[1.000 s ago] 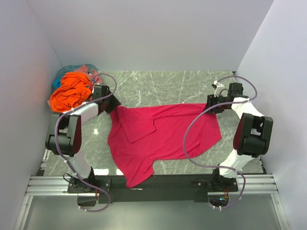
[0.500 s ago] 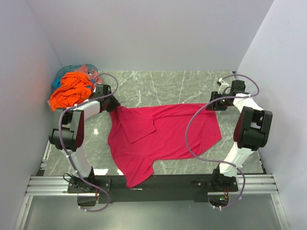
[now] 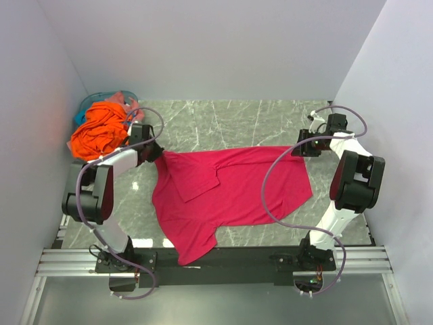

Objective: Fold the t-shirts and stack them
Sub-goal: Fold the tshirt

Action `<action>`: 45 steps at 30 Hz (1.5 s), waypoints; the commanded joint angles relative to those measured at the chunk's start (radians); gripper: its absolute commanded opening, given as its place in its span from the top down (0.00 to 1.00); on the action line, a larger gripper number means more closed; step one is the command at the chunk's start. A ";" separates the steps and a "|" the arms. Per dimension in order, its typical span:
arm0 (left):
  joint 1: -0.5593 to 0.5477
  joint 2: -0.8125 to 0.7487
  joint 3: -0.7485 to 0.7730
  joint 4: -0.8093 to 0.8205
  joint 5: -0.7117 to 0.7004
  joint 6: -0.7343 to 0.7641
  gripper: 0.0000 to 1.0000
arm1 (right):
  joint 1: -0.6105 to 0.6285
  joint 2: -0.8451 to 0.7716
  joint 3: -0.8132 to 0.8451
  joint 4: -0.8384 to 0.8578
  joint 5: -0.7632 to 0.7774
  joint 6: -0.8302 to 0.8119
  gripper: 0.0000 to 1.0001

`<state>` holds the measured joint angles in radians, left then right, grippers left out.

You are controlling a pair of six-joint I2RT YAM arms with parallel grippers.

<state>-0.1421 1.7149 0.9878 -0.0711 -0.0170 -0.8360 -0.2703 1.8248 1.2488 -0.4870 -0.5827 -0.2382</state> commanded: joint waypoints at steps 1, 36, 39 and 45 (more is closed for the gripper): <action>0.007 -0.069 -0.040 0.047 -0.034 -0.025 0.99 | -0.010 -0.015 -0.003 0.016 0.004 0.030 0.51; 0.027 -0.075 -0.058 0.065 0.009 -0.021 0.99 | -0.041 0.102 0.058 0.024 0.139 0.100 0.58; 0.027 -0.075 -0.058 0.063 0.009 -0.020 0.99 | -0.041 0.108 0.058 0.018 0.135 0.099 0.58; 0.027 -0.078 -0.060 0.065 0.025 -0.023 0.99 | -0.041 0.126 0.067 -0.002 0.116 0.096 0.60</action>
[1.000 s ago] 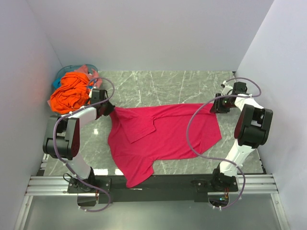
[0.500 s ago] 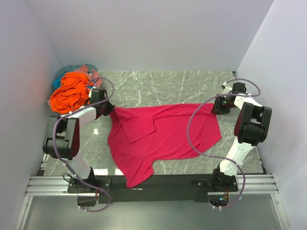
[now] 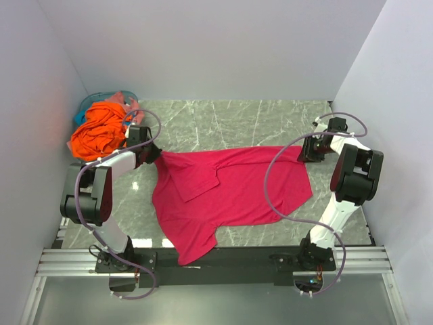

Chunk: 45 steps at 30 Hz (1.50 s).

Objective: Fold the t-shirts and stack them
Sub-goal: Fold the tshirt

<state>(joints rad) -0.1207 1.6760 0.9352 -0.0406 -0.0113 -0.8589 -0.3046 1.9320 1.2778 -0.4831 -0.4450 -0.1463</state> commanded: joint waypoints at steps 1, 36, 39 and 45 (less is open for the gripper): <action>0.006 -0.039 -0.007 0.034 0.019 0.001 0.99 | -0.007 0.027 0.040 -0.009 -0.026 0.004 0.60; 0.038 -0.012 0.080 0.008 0.063 0.041 0.98 | -0.042 -0.018 0.100 -0.014 0.054 -0.073 0.93; 0.038 -0.035 0.070 0.034 0.103 0.047 0.72 | -0.042 -0.030 0.098 -0.014 0.069 -0.098 0.71; 0.038 -0.160 0.014 0.084 0.163 0.040 0.49 | -0.042 -0.137 0.020 0.017 0.130 -0.166 0.51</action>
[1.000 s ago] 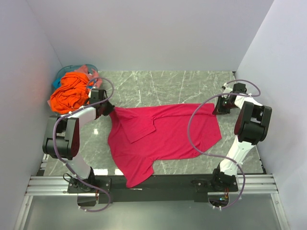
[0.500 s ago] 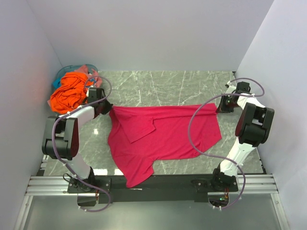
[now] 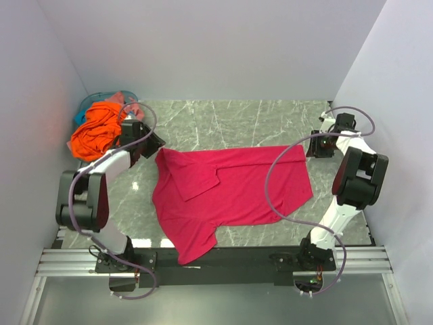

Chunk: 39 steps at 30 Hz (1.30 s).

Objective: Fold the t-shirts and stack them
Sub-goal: Fold the tshirt

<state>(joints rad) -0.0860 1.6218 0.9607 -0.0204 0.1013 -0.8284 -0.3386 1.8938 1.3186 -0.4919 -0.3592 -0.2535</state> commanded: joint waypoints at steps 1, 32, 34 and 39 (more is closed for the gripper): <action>0.003 -0.153 -0.025 0.059 0.057 0.017 0.48 | -0.008 -0.139 -0.047 0.026 0.054 -0.075 0.50; 0.054 -0.729 -0.388 -0.283 0.302 -0.077 0.03 | 0.230 -0.283 -0.286 -0.682 -0.238 -1.596 0.43; 0.054 -0.726 -0.410 -0.276 0.311 -0.084 0.03 | 0.233 -0.297 -0.318 -0.647 -0.218 -1.601 0.43; 0.054 -0.709 -0.427 -0.259 0.339 -0.081 0.04 | 0.259 -0.273 -0.323 -0.580 -0.181 -1.593 0.43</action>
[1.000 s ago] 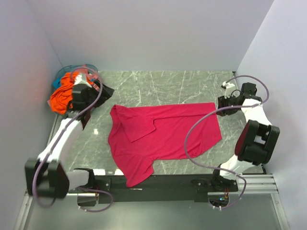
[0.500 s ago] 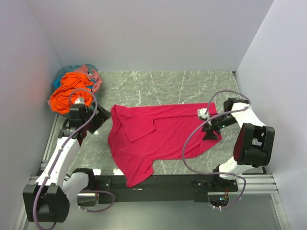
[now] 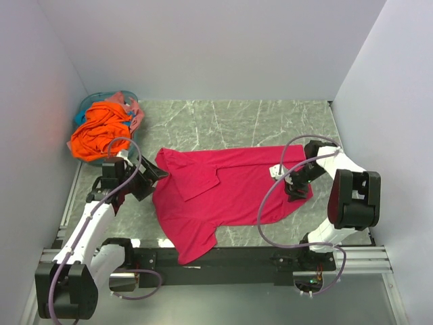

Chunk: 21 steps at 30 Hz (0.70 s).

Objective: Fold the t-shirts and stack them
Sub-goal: Fold the tshirt

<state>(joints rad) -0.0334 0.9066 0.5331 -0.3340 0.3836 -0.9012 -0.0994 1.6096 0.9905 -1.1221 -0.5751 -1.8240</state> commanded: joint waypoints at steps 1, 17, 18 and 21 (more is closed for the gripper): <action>0.001 0.014 0.004 0.055 0.060 -0.007 0.04 | 0.023 0.016 0.011 0.051 0.034 -0.023 0.43; 0.001 0.038 0.019 0.058 0.075 0.002 0.05 | 0.056 0.073 -0.013 0.174 0.141 -0.012 0.46; 0.001 0.040 0.022 0.056 0.077 0.002 0.05 | 0.056 0.076 -0.019 0.179 0.141 -0.012 0.47; 0.001 0.034 0.027 0.047 0.080 0.005 0.06 | 0.058 0.076 -0.021 0.182 0.138 -0.011 0.57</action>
<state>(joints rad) -0.0334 0.9474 0.5320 -0.3119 0.4335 -0.9035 -0.0509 1.6821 0.9810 -0.9543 -0.4419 -1.8252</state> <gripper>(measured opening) 0.946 0.453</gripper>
